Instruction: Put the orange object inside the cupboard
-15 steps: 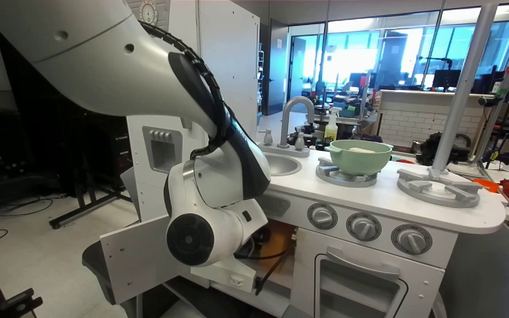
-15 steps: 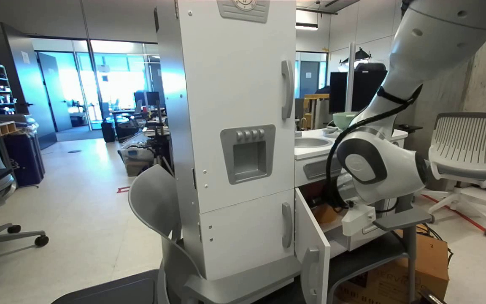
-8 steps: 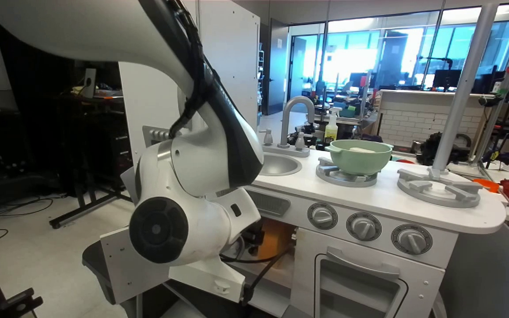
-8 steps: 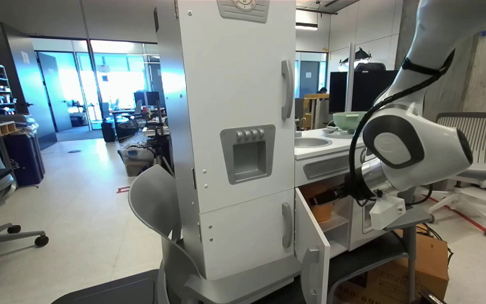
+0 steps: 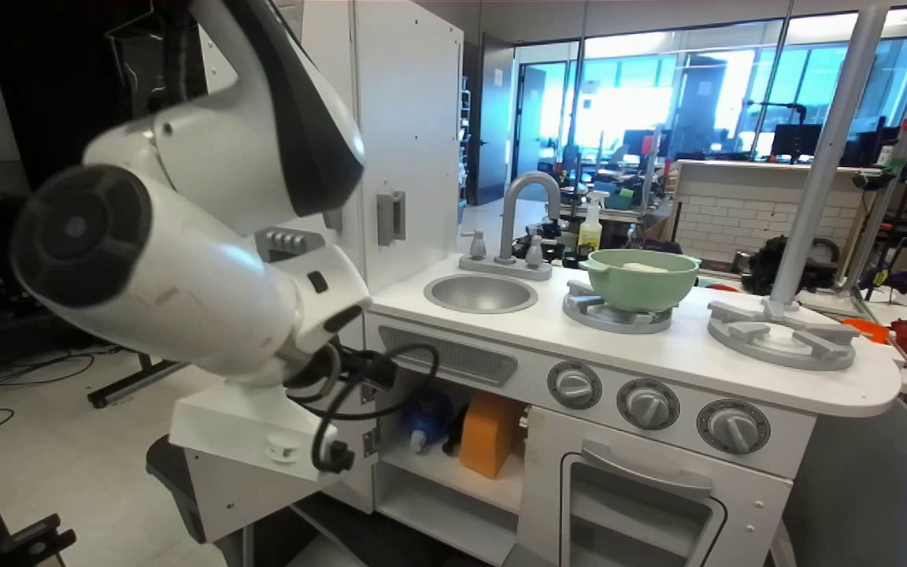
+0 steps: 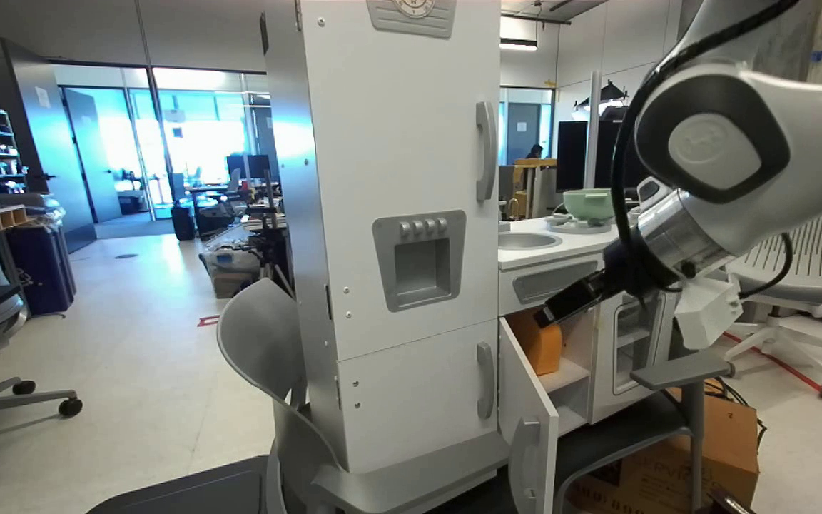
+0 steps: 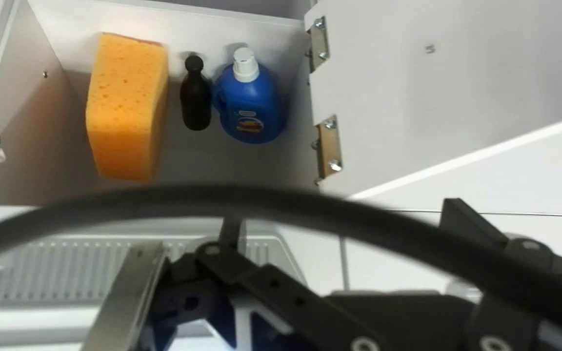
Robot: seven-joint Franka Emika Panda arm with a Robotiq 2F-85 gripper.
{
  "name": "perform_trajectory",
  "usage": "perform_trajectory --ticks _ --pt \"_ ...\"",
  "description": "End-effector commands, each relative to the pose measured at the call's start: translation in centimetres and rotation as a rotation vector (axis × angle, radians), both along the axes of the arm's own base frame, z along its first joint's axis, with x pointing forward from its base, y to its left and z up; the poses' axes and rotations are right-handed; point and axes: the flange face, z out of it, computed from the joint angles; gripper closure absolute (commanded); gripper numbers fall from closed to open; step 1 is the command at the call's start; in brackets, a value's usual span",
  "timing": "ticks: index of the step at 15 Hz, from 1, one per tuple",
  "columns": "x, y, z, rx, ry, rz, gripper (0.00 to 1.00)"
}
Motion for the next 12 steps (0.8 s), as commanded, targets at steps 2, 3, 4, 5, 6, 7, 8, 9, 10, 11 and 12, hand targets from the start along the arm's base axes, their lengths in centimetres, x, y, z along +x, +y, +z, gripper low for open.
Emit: perform_trajectory --ticks 2,3,4,5,6,7,8,9,10,11,12 --pt "-5.5 3.0 8.3 -0.117 0.058 0.071 0.0" --pt "-6.6 3.9 9.8 -0.142 0.069 0.083 0.0" --pt "-7.7 4.9 11.3 -0.169 0.085 0.094 0.0" --pt "-8.5 5.7 12.1 -0.186 0.098 0.105 0.0" --pt "-9.3 7.0 12.4 -0.191 0.109 0.127 0.0" --pt "-10.0 8.0 12.4 -0.191 0.12 0.152 0.0" --pt "-10.6 9.1 12.4 -0.189 0.129 0.172 0.0" --pt "-10.8 9.8 11.5 -0.185 0.149 0.194 0.0" --pt "-10.7 10.6 10.4 -0.184 0.172 0.211 0.0" --pt "-10.8 10.7 9.7 -0.185 0.191 0.223 0.0" --pt "-10.5 10.9 8.7 -0.189 0.212 0.234 0.0"
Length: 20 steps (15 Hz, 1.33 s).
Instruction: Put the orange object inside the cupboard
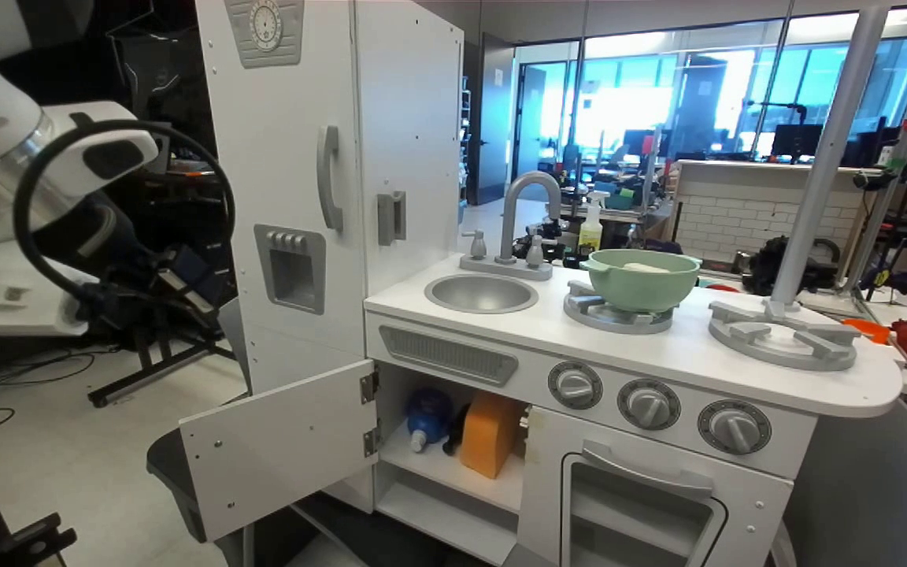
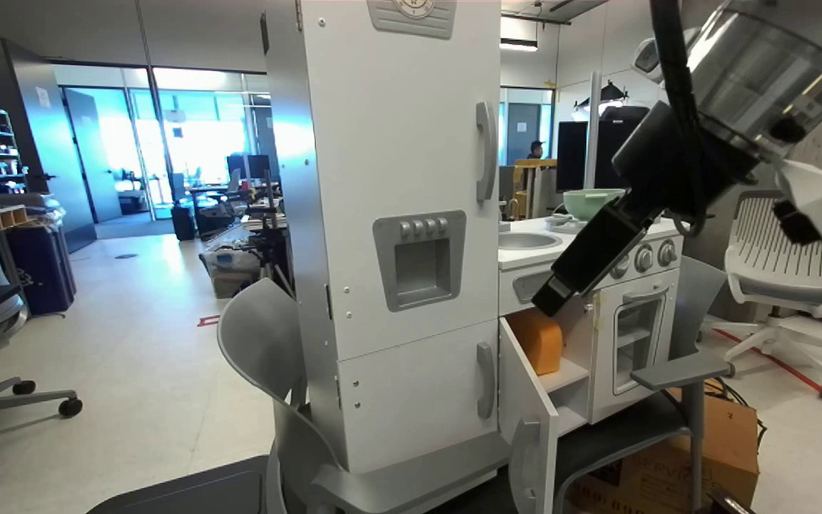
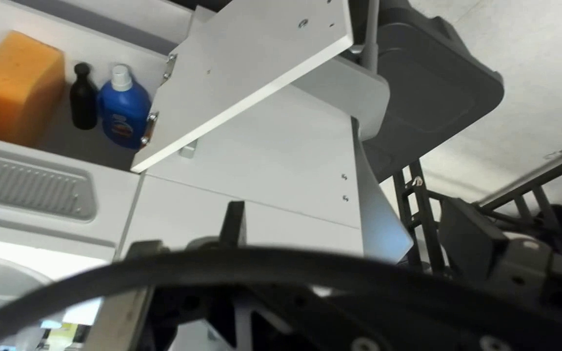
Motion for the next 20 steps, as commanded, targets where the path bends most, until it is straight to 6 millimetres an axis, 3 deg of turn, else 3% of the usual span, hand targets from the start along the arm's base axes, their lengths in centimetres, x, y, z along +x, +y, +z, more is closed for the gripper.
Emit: perform_trajectory --ticks 1,4,9,12,16,20 --pt "0.8 0.7 -3.3 -0.031 0.076 0.025 0.0" --pt "2.6 1.6 -5.9 -0.05 0.119 0.033 0.0" --pt "5.2 3.9 -8.4 -0.057 0.151 0.069 0.0" --pt "6.9 5.0 -11.3 -0.075 0.178 0.074 0.0" --pt "8.2 4.9 -14.1 -0.109 0.22 0.063 0.0" --pt "9.3 3.0 -13.8 -0.186 0.209 0.027 0.0"
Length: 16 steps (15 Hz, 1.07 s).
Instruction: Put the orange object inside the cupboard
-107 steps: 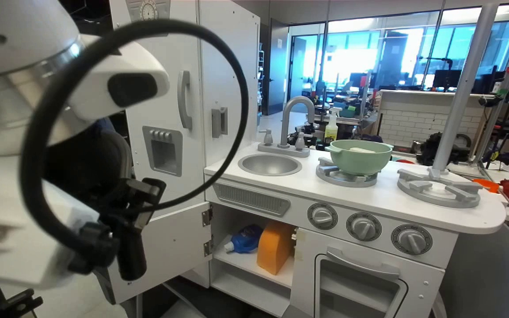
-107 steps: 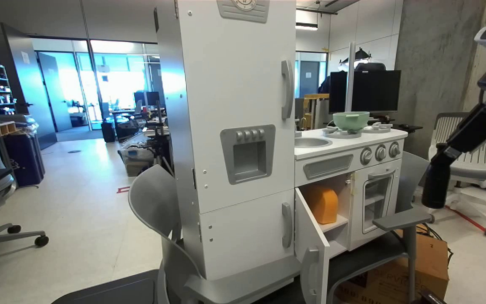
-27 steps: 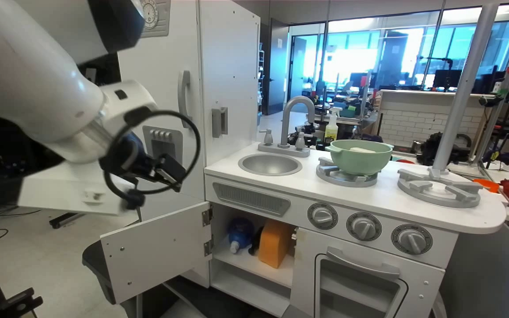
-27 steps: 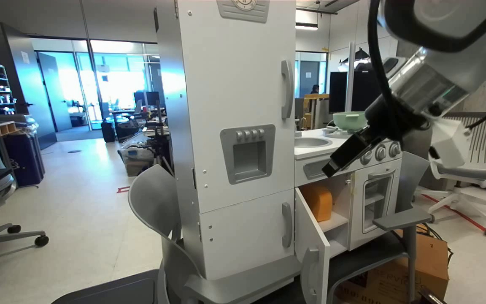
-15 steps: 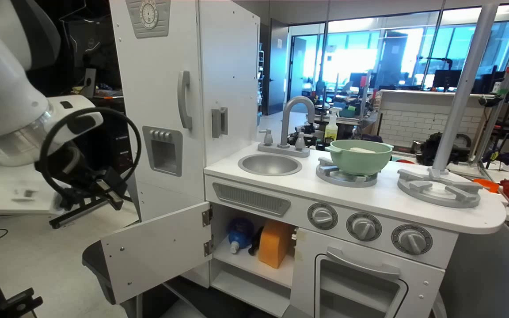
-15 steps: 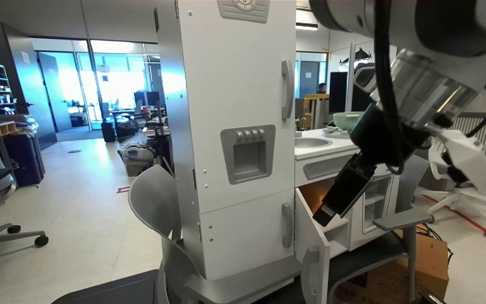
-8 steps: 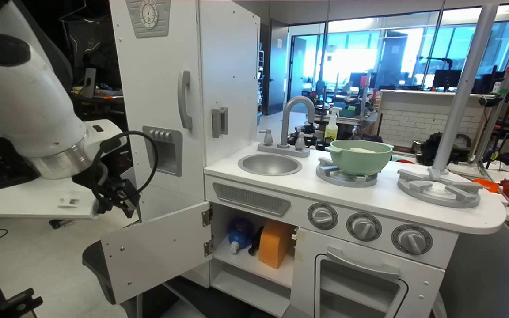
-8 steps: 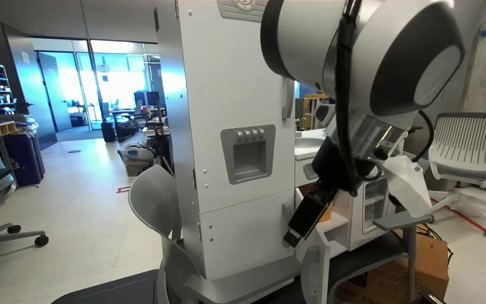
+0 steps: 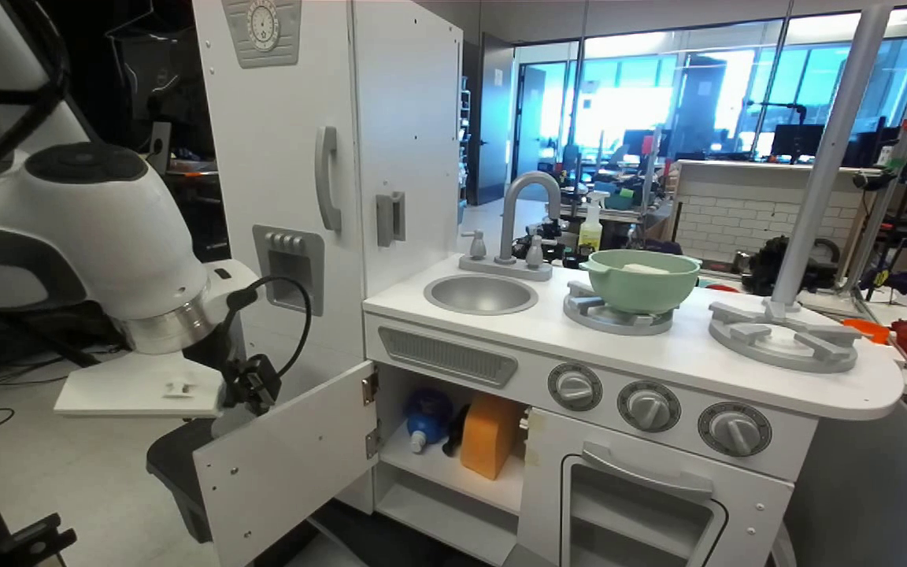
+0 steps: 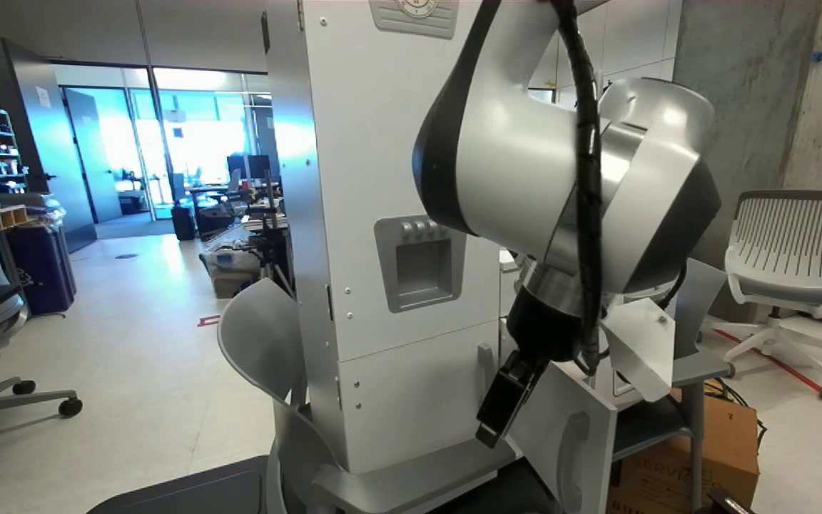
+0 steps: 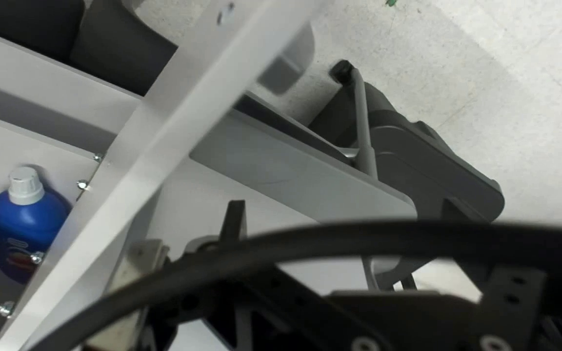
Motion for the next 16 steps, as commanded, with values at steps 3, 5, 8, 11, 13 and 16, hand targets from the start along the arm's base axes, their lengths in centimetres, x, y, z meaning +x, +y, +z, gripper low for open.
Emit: perform_trajectory --ticks 3,5,8,11,13,16 --pt "3.7 -4.3 2.1 -0.115 -0.051 -0.068 0.0" --pt "6.2 -7.9 3.7 -0.165 -0.086 -0.108 0.0" --pt "10.3 -12.8 6.4 -0.22 -0.121 -0.177 0.0" --pt "13.5 -16.7 9.5 -0.229 -0.132 -0.231 0.0" --pt "14.4 -17.9 11.7 -0.227 -0.136 -0.247 0.0" --pt "14.3 -18.3 14.1 -0.217 -0.128 -0.245 0.0"
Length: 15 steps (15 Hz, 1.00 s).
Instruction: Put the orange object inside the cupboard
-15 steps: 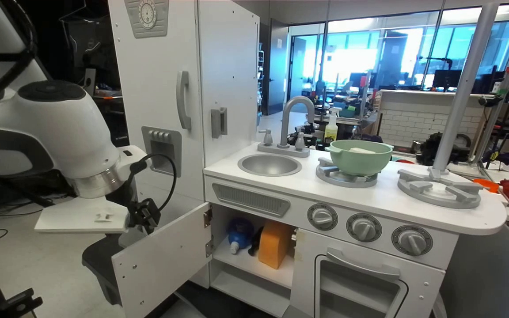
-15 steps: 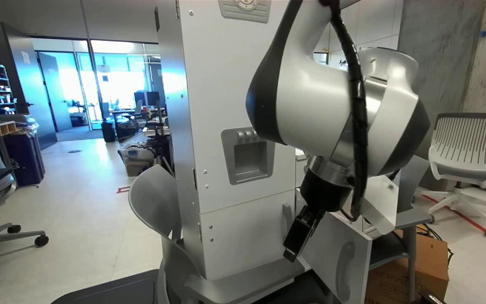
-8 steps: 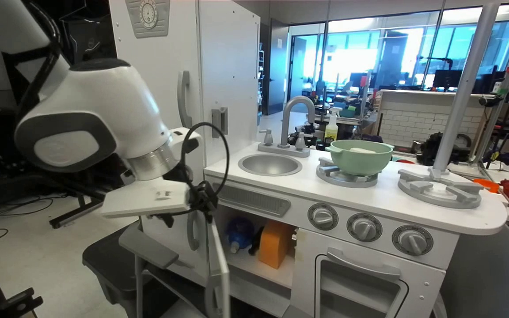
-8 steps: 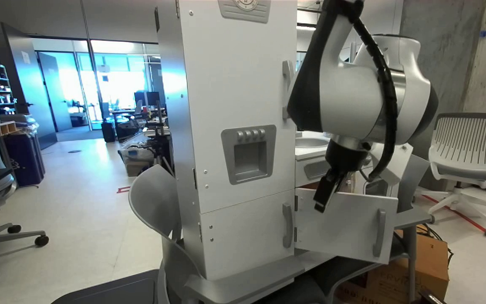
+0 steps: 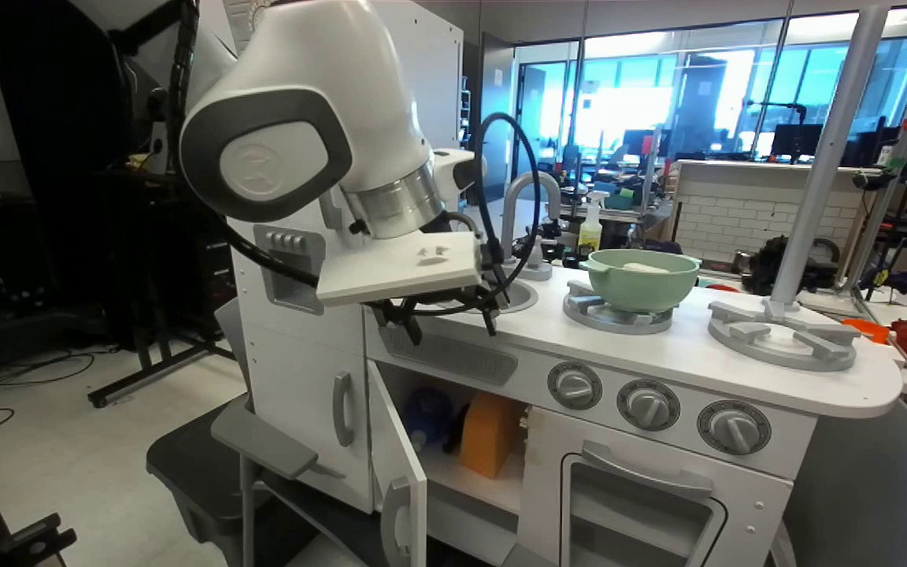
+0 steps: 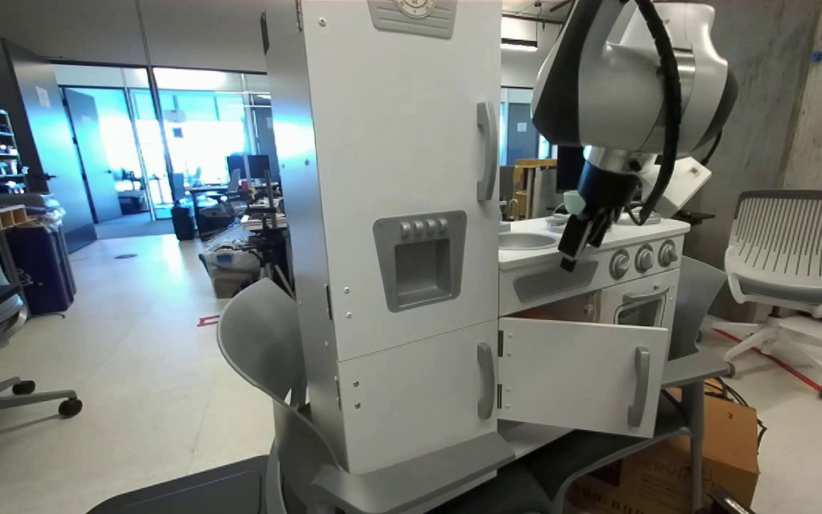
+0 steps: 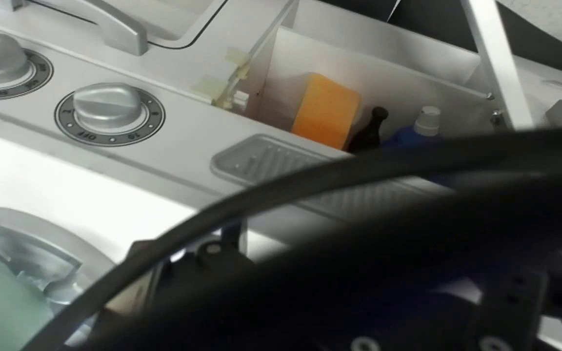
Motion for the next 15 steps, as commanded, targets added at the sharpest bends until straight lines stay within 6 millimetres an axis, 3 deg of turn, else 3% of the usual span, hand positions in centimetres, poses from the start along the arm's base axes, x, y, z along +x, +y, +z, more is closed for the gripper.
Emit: perform_trajectory --ticks 1,5,9,12,15 --pt "-0.6 0.7 2.6 0.003 0.039 0.013 0.0" --pt "-6.0 1.6 2.4 -0.04 0.228 0.109 0.0" --pt "-10.8 2.6 0.2 -0.121 0.377 0.171 0.0" --pt "-12.7 2.7 -1.0 -0.173 0.432 0.175 0.0" --pt "-13.0 2.5 -2.3 -0.169 0.441 0.158 0.0"
